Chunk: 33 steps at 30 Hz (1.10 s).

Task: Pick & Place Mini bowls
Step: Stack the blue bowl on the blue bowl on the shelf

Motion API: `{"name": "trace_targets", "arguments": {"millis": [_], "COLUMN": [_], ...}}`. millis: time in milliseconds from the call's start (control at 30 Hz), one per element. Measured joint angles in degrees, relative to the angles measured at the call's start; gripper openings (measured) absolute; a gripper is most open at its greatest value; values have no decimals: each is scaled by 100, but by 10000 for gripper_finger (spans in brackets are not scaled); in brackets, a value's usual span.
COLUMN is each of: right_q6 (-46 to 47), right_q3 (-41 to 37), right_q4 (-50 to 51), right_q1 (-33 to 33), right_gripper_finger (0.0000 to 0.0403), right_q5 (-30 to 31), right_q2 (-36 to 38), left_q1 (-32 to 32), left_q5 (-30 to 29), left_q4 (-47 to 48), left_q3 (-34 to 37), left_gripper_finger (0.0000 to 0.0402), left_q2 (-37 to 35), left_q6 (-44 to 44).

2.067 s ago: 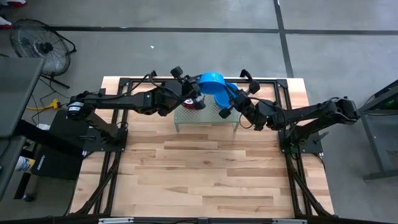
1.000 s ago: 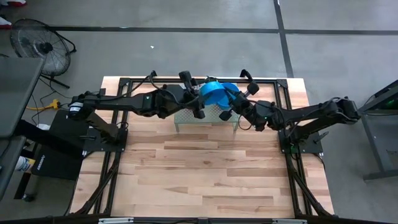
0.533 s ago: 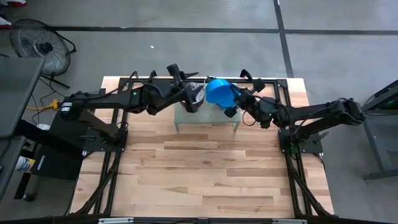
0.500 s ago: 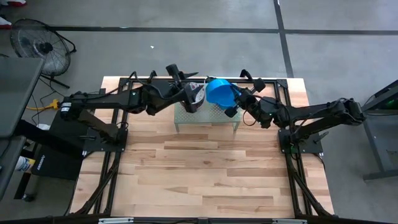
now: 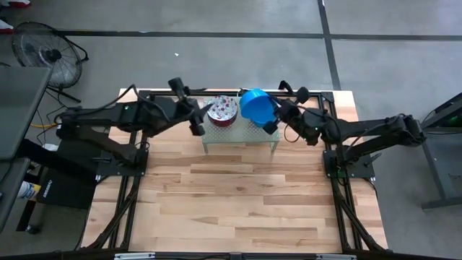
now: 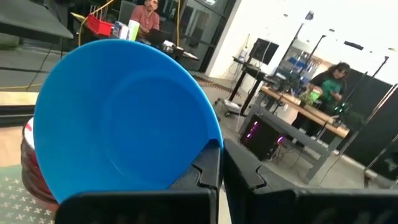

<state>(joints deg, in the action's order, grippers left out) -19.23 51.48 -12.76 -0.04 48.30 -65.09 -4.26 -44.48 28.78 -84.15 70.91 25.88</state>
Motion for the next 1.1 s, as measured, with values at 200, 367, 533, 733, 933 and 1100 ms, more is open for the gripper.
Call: {"name": "trace_targets", "arguments": {"millis": [200,367,533,733,933,1100], "right_q6": [751,1710,2359,2686,2543,2431], "right_q3": [1006,1920,2544,2905,3095,3381], "right_q4": [1765,3534,4865,5535,5963,6369], "right_q1": [-286,-691,-1221,-1863,-2293,-2563], "right_gripper_finger": [0,0,0,0,0,0], "right_q5": [-317,-907,-1902,-3298,-3931,-4429], "right_q2": [-14,-16,-14,-16,-39,-186], "left_q1": [-290,-774,-1336,-1995,-2324,-2312], "left_q5": [27,-263,-760,-1536,-1572,-1030], "left_q4": [1049,1382,1326,864,-161,-1992], "left_q3": [157,590,1260,2216,3337,4478], "left_gripper_finger": [234,234,234,234,234,234], "left_q2": [-464,-858,-1370,-2020,-2695,-3212], "left_q6": [-900,-1644,-2415,-3230,-3410,-2989]}}
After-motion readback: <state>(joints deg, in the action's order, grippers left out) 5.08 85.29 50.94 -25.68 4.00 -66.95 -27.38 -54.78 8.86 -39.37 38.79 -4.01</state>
